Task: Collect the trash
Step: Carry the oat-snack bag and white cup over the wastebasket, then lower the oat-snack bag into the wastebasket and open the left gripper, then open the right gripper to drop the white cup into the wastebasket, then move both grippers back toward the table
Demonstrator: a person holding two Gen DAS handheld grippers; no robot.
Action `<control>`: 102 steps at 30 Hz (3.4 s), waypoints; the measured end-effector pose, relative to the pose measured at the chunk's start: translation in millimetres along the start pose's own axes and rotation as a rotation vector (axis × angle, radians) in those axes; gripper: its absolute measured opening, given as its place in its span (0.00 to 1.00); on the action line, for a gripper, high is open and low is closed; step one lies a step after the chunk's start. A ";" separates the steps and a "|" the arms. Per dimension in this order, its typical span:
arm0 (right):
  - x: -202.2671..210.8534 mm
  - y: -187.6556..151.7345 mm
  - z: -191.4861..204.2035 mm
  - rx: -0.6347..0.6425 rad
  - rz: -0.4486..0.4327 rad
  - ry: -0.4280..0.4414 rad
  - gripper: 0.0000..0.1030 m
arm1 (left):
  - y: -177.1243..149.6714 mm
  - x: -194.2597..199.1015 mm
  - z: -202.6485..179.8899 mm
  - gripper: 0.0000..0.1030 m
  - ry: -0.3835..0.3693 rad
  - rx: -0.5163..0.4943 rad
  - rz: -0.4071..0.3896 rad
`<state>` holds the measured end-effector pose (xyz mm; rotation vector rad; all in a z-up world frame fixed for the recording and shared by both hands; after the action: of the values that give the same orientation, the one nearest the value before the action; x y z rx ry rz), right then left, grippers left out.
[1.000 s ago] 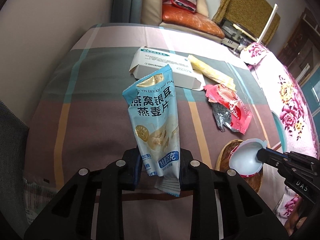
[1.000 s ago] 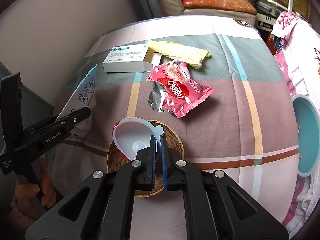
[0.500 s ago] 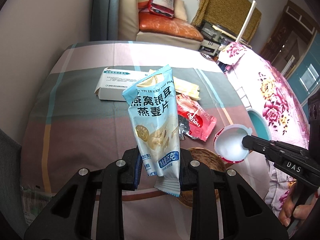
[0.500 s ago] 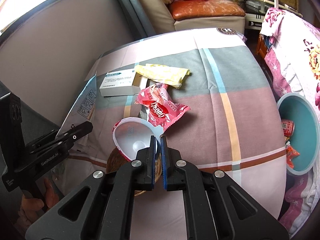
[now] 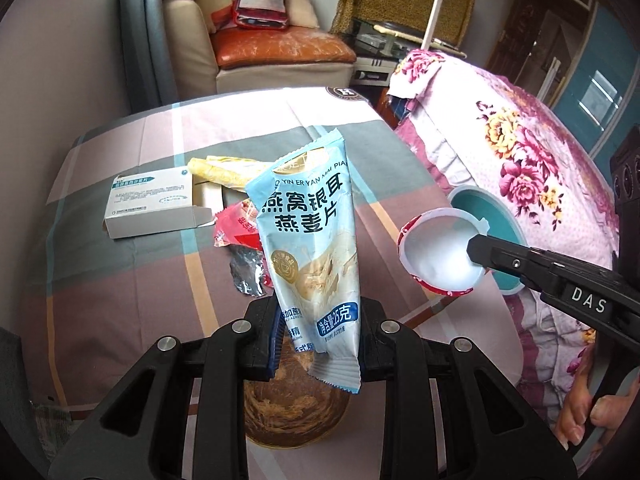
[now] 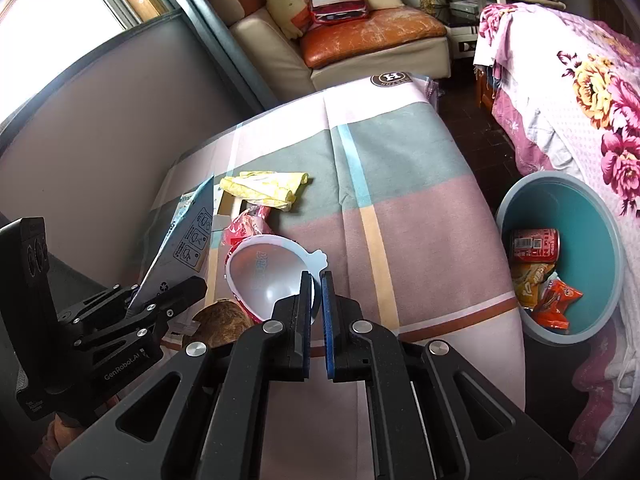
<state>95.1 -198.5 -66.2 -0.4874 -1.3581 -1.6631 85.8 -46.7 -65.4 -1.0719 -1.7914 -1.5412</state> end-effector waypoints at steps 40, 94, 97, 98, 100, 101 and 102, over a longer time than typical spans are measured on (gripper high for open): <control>69.7 -43.2 -265.2 -0.426 -0.169 -0.159 0.05 | -6.8 -119.2 -230.8 0.27 -0.059 -0.336 0.212; 30.9 -33.2 -276.9 -0.447 -0.001 -0.249 0.73 | -4.2 -147.5 -198.2 0.89 -0.154 -0.180 0.273; 31.1 -32.2 -267.6 -0.443 0.010 -0.246 0.75 | -3.7 -139.9 -193.3 0.90 -0.162 -0.174 0.261; 31.1 -31.7 -264.1 -0.439 0.013 -0.247 0.75 | -3.4 -136.7 -191.3 0.90 -0.163 -0.173 0.255; 31.6 -30.9 -255.9 -0.428 0.015 -0.249 0.75 | -2.6 -130.1 -186.7 0.91 -0.167 -0.169 0.242; 32.2 -30.3 -251.4 -0.422 0.016 -0.251 0.75 | -2.1 -126.4 -183.7 0.91 -0.169 -0.165 0.236; 32.8 -29.6 -246.7 -0.417 0.017 -0.253 0.75 | -2.0 -122.9 -180.6 0.91 -0.170 -0.162 0.230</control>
<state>111.2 -438.7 -136.0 -0.9755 -1.1727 -1.9261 133.0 -249.9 -130.4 -1.4719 -1.6037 -1.5106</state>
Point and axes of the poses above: each gripper's, at about its wrist camera, not at the fingertips, and x roughly against the way its jaws point, z to its left, y to its top, the point moved 6 cm from there along -x, roughly the way its jaws point, and after that the axes turned 6 degrees about x, right-handed, at the moved point
